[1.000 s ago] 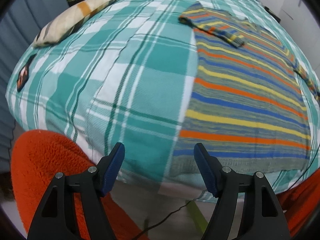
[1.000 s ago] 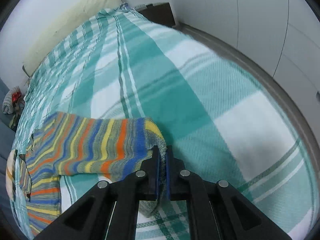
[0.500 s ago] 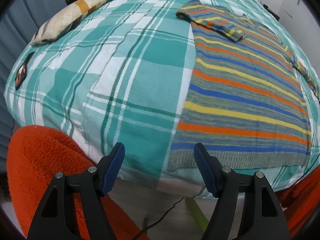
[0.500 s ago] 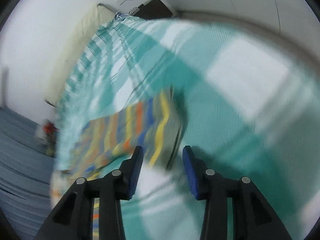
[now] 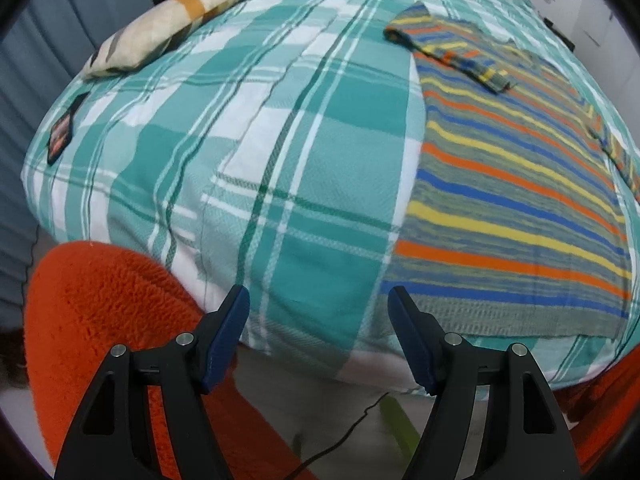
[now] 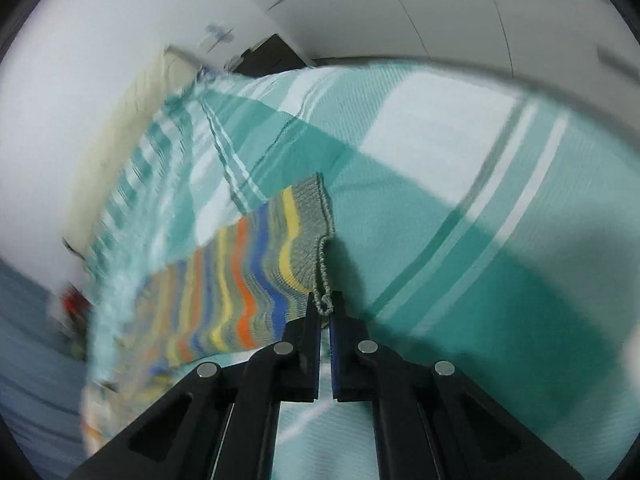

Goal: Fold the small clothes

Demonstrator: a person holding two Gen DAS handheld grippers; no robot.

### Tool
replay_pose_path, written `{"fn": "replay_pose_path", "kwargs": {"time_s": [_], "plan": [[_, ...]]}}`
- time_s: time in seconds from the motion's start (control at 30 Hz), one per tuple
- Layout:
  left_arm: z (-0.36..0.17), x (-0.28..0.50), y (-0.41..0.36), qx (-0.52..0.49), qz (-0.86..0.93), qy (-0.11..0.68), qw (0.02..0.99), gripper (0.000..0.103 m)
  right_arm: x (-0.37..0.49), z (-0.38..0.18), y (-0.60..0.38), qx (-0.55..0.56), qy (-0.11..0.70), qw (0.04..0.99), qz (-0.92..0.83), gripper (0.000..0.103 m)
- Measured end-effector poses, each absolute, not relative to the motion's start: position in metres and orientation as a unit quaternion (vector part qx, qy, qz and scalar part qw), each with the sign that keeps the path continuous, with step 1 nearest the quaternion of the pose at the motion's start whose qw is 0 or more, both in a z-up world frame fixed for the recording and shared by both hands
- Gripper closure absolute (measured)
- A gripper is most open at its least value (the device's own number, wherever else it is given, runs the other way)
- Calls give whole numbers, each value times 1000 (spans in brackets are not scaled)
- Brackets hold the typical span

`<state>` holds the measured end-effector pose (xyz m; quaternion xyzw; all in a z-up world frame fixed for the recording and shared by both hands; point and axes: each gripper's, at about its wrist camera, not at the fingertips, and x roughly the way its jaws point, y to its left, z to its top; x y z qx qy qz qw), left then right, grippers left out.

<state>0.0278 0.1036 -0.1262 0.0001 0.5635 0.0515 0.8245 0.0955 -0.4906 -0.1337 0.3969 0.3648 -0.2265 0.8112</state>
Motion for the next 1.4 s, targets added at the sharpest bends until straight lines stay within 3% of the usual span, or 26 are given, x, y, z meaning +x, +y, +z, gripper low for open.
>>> {"fn": "replay_pose_path", "kwargs": {"time_s": [0.07,0.23,0.3,0.4,0.47,0.6,0.87,0.97,1.03,1.07,1.2,1.27,1.4], "plan": [[-129,32,96,12,47,570,820,29,106,-144,-491,376,402,802,-230,101],[-103,36,76,68,23,538,840,29,112,-139,-482,325,410,817,-244,99],[-88,42,70,90,11,523,847,29,111,-138,-479,316,407,827,-223,87],[-56,60,59,117,-17,488,865,28,97,-132,-474,298,410,838,-201,47],[-31,77,43,131,-47,453,880,21,82,-117,-464,254,418,844,-221,31],[-10,119,-1,148,-119,409,893,8,51,-92,-442,215,411,859,-219,31],[-113,231,-104,284,-148,421,849,14,4,-59,-350,199,342,908,-139,31],[-143,260,-108,290,-133,446,836,25,8,-62,-322,169,354,912,-116,31],[-156,272,-101,267,-140,472,828,68,13,-62,-318,150,356,915,-113,31],[-156,276,-95,244,-146,486,826,96,15,-64,-317,149,359,915,-112,31],[-107,297,-28,88,-107,472,871,97,18,-70,-322,153,362,912,-120,31],[-81,310,46,-28,-38,461,886,97,18,-70,-325,158,358,912,-124,31],[-83,326,169,-142,102,466,868,97,19,-73,-328,165,360,910,-124,31]]}}
